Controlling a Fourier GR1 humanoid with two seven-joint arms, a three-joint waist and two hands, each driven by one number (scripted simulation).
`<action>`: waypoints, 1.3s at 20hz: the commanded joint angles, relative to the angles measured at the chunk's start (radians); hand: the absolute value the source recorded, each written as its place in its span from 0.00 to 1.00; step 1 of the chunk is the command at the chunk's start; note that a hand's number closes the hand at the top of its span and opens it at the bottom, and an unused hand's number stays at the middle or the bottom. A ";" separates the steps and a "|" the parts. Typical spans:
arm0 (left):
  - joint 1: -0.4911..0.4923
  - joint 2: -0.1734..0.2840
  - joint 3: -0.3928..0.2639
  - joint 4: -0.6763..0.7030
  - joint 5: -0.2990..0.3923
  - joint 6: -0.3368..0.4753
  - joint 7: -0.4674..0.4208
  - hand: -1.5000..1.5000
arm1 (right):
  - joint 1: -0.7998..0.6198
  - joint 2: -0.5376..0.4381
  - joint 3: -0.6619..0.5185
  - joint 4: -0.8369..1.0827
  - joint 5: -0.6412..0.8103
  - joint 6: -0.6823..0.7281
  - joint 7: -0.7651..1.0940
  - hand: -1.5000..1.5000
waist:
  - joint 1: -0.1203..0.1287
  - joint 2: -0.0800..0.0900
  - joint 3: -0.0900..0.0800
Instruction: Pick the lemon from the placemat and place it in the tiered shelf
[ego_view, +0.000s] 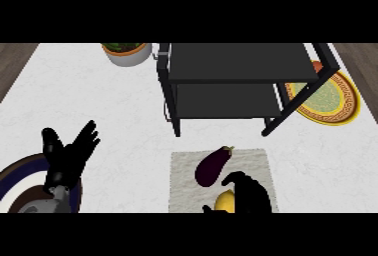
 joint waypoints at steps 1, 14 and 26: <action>0.025 -0.001 0.021 -0.016 0.003 -0.028 -0.020 0.50 | 0.005 -0.003 0.000 0.021 -0.043 0.005 -0.076 1.00 | 0.000 0.007 0.007; -0.040 -0.001 0.021 0.002 -0.016 -0.030 0.022 0.50 | -0.504 0.042 0.322 0.190 -0.302 -0.096 0.039 1.00 | 0.027 0.010 0.008; 0.012 -0.013 0.038 -0.024 -0.012 -0.014 0.019 0.50 | -0.757 0.042 0.317 -0.310 -0.032 -0.082 0.491 1.00 | -0.003 -0.009 0.006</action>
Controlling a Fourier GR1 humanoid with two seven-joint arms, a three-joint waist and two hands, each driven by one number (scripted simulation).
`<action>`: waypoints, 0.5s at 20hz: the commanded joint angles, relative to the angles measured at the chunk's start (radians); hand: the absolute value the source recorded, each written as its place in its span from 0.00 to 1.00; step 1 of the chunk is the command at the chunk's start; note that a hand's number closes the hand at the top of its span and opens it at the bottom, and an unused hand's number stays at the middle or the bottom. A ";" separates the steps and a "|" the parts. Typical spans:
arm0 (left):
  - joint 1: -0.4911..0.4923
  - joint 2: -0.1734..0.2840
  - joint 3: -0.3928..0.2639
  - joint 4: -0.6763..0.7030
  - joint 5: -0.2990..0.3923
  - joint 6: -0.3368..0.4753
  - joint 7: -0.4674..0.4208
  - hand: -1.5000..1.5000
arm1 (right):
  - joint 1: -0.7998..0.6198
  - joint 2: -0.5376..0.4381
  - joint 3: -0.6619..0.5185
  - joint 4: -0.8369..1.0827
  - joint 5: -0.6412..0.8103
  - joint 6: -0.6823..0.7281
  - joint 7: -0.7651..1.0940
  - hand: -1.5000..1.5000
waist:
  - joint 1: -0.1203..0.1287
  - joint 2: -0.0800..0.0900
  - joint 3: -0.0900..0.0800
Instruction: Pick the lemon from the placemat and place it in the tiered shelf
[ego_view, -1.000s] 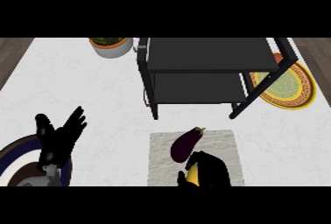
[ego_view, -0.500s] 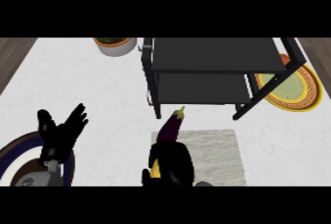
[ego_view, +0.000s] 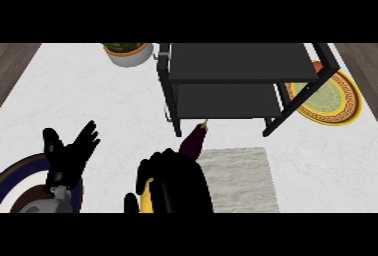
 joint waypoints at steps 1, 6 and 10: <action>-0.008 -0.002 0.007 0.017 0.001 0.002 0.007 0.50 | -0.086 0.009 -0.046 -0.171 0.105 0.093 0.245 1.00 | -0.019 -0.001 0.000; -0.005 0.038 0.028 0.017 0.003 -0.023 0.005 0.50 | -0.265 0.009 -0.204 -0.209 0.053 0.221 0.332 1.00 | -0.007 0.000 -0.002; 0.013 -0.002 0.013 0.017 -0.005 -0.006 -0.024 0.50 | -0.290 0.009 -0.293 -0.229 0.048 0.321 0.333 1.00 | -0.014 0.001 -0.001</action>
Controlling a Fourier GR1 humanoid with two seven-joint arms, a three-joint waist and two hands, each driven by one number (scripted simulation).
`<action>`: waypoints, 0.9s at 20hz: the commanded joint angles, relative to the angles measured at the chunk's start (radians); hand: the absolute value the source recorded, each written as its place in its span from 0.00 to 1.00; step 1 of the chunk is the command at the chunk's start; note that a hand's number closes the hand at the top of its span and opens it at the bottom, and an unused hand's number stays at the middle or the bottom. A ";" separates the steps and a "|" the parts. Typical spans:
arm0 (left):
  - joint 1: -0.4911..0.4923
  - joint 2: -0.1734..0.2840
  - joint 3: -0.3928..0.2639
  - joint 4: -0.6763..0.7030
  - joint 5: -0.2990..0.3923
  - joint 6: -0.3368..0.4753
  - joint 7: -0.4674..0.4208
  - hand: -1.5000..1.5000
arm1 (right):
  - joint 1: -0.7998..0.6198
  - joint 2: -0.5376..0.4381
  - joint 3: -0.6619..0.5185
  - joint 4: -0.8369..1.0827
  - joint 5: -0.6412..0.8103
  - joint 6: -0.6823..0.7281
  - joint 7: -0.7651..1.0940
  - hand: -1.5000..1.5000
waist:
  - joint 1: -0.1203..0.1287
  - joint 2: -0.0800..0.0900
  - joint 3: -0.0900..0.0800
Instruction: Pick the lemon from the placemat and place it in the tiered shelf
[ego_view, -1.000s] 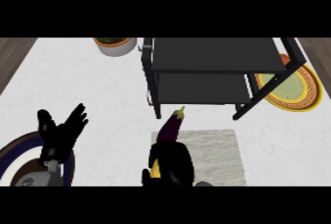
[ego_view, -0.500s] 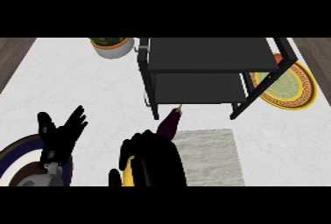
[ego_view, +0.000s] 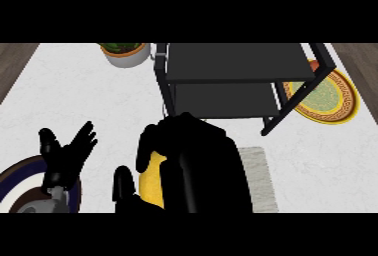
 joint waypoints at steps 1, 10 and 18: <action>0.002 -0.011 -0.007 -0.008 -0.018 0.024 0.008 0.50 | -0.123 0.017 -0.153 -0.050 -0.043 0.178 0.218 1.00 | -0.001 0.001 0.000; -0.044 0.002 0.004 0.028 -0.002 -0.018 0.007 0.50 | -0.343 0.015 -0.486 0.136 -0.116 0.247 0.117 1.00 | 0.004 0.007 0.000; 0.040 -0.003 -0.005 -0.051 0.000 -0.029 0.002 0.50 | -0.423 -0.107 -0.678 0.298 -0.242 0.339 -0.042 1.00 | 0.016 0.007 0.002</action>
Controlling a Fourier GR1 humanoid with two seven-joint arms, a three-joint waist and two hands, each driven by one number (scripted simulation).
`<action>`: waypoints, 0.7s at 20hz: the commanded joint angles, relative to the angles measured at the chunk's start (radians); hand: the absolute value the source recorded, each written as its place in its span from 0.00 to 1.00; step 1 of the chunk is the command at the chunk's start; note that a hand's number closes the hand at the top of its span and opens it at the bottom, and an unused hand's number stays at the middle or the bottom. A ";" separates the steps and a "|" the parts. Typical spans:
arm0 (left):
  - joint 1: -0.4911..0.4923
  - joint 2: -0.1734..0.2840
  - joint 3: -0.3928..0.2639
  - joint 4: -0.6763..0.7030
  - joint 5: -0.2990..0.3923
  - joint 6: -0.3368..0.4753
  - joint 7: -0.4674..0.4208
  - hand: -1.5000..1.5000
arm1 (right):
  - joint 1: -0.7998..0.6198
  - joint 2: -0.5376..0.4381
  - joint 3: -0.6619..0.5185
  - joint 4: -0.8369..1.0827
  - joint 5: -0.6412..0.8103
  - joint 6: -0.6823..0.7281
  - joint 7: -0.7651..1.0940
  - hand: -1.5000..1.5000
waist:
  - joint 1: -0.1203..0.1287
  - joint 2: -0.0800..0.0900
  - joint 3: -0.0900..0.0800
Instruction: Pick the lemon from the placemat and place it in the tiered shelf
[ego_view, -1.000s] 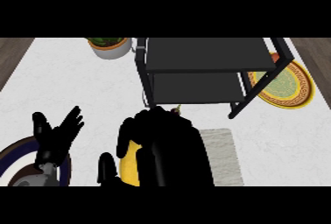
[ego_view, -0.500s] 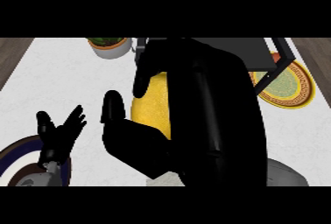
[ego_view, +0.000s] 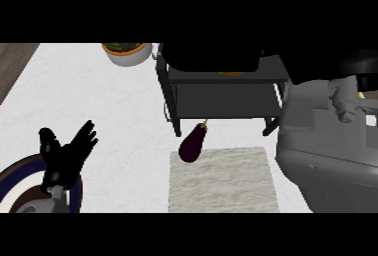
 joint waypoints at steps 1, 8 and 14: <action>-0.005 0.020 0.020 0.000 0.015 -0.019 0.013 0.50 | -0.072 -0.025 -0.060 0.138 -0.034 0.090 0.049 1.00 | 0.006 0.003 0.000; -0.045 -0.008 0.026 0.059 -0.015 0.008 -0.023 0.50 | -0.052 -0.095 -0.095 0.293 -0.051 0.076 -0.158 1.00 | 0.005 0.007 0.000; -0.040 -0.045 -0.008 0.021 -0.031 0.016 0.010 0.50 | -0.040 -0.026 -0.058 0.377 0.030 -0.013 -0.182 1.00 | 0.005 0.004 0.000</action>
